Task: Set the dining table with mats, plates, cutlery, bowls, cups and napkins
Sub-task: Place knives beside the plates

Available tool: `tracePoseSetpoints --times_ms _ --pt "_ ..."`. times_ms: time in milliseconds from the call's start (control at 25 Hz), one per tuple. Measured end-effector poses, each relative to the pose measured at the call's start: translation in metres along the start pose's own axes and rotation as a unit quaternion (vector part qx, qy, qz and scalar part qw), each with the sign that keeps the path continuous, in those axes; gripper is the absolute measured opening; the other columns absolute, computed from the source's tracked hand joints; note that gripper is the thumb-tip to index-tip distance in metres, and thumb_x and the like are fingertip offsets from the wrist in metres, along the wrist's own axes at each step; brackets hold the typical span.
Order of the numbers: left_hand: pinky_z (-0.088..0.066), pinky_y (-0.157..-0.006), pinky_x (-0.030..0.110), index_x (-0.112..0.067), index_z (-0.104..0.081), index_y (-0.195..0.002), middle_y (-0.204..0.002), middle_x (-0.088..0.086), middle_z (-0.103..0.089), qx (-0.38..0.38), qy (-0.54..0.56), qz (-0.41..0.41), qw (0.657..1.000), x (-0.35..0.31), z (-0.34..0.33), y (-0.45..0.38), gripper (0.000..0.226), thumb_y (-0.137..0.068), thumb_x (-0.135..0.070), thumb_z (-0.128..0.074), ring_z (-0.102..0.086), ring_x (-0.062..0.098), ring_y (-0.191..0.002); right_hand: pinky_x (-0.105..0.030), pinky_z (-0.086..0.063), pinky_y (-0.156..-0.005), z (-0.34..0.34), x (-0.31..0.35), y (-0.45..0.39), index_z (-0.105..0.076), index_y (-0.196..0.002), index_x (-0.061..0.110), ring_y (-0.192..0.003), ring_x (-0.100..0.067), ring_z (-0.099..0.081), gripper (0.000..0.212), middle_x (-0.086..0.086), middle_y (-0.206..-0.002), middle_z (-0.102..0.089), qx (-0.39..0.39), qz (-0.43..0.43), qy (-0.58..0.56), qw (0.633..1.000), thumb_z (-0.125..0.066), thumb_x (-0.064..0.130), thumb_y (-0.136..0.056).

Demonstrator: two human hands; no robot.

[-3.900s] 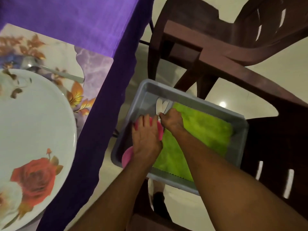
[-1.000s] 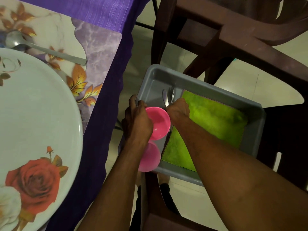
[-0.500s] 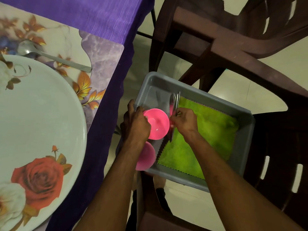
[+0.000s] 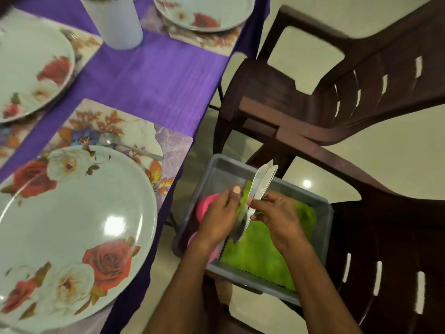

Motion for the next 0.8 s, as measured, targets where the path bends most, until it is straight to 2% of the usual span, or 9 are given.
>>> tracePoseSetpoints --times_ms 80,160,200,320,400,520,600,680,800 --pt "-0.055 -0.077 0.033 -0.03 -0.062 -0.127 -0.105 0.001 -0.072 0.077 0.124 0.058 0.988 -0.02 -0.01 0.024 0.039 -0.107 -0.051 -0.036 -0.071 0.019 -0.092 -0.031 -0.047 -0.051 -0.019 0.015 0.018 -0.071 -0.101 -0.007 -0.066 -0.024 -0.059 0.017 -0.019 -0.083 -0.071 0.042 -0.021 -0.017 0.999 -0.069 0.0 -0.086" --pt "-0.045 -0.054 0.025 -0.025 -0.06 -0.127 -0.082 0.003 -0.065 0.059 0.099 0.062 0.991 -0.043 0.004 0.052 0.037 -0.109 -0.044 -0.034 -0.062 0.019 -0.063 -0.03 -0.047 -0.05 -0.037 0.031 0.034 -0.072 -0.098 -0.006 -0.064 -0.024 -0.056 0.014 -0.019 -0.079 -0.068 0.056 -0.025 -0.015 0.998 -0.069 0.0 -0.085" --pt "-0.04 -0.051 0.025 -0.024 -0.059 -0.127 -0.076 0.002 -0.062 0.039 0.056 0.045 0.997 -0.059 0.015 0.067 0.036 -0.11 -0.041 -0.033 -0.055 0.018 -0.057 -0.029 -0.048 -0.052 -0.047 0.041 0.046 -0.073 -0.097 -0.005 -0.064 -0.023 -0.057 0.013 -0.017 -0.079 -0.069 0.061 -0.021 -0.012 0.998 -0.069 -0.001 -0.085" --pt "-0.047 -0.058 0.023 -0.024 -0.06 -0.127 -0.092 0.018 -0.069 -0.013 -0.033 -0.009 0.999 -0.089 0.053 0.108 0.033 -0.11 -0.037 -0.034 -0.057 0.023 -0.073 -0.023 -0.046 -0.05 -0.08 0.065 0.078 -0.073 -0.092 -0.004 -0.059 -0.017 -0.055 0.01 -0.011 -0.072 -0.066 0.092 -0.009 0.004 0.996 -0.071 0.005 -0.09" --pt "-0.052 -0.067 0.018 -0.025 -0.063 -0.123 -0.101 0.015 -0.071 -0.044 -0.034 -0.024 0.998 -0.102 0.076 0.133 0.03 -0.111 -0.033 -0.036 -0.065 0.017 -0.085 -0.023 -0.046 -0.051 -0.102 0.077 0.094 -0.074 -0.092 -0.006 -0.059 -0.018 -0.056 0.024 -0.016 -0.073 -0.066 0.121 -0.003 0.016 0.992 -0.072 0.018 -0.092" --pt "-0.057 -0.076 0.022 -0.034 -0.064 -0.127 -0.083 -0.009 -0.069 -0.069 -0.028 -0.043 0.996 -0.116 0.104 0.169 0.03 -0.11 -0.032 -0.039 -0.063 0.003 -0.083 -0.024 -0.046 -0.052 -0.134 0.093 0.115 -0.073 -0.097 -0.008 -0.06 -0.019 -0.059 0.031 -0.023 -0.08 -0.068 0.152 0.007 0.026 0.988 -0.07 0.022 -0.095" --pt "-0.057 -0.081 0.035 -0.029 -0.064 -0.126 -0.078 0.002 -0.06 -0.087 -0.023 -0.037 0.995 -0.113 0.124 0.186 0.03 -0.11 -0.029 -0.038 -0.053 0.002 -0.075 -0.026 -0.049 -0.054 -0.155 0.1 0.128 -0.068 -0.104 -0.007 -0.065 -0.02 -0.064 0.027 -0.02 -0.084 -0.07 0.14 0.031 0.007 0.99 -0.069 0.018 -0.095" --pt "-0.051 -0.067 0.039 -0.021 -0.066 -0.113 -0.072 0.005 -0.054 -0.098 -0.002 -0.018 0.995 -0.105 0.147 0.198 0.028 -0.11 -0.025 -0.038 -0.048 0.008 -0.066 -0.029 -0.052 -0.056 -0.176 0.104 0.138 -0.066 -0.107 -0.002 -0.07 -0.024 -0.066 0.019 -0.019 -0.087 -0.069 0.12 0.046 -0.022 0.992 -0.068 0.014 -0.096" --pt "-0.041 -0.051 0.022 -0.012 -0.066 -0.104 -0.072 0.003 -0.059 -0.103 0.011 0.01 0.995 -0.089 0.185 0.217 0.032 -0.11 -0.025 -0.038 -0.049 0.007 -0.054 -0.03 -0.052 -0.055 -0.208 0.104 0.15 -0.07 -0.099 0.006 -0.067 -0.023 -0.065 0.007 -0.014 -0.08 -0.066 0.095 0.05 -0.048 0.993 -0.063 0.008 -0.098"
Point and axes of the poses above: each hand's wrist, its own y-axis away from the middle knuckle, its own z-axis out of the back of the hand, x = y × z, the point moved 3 cm from there along -y, towards the middle knuckle
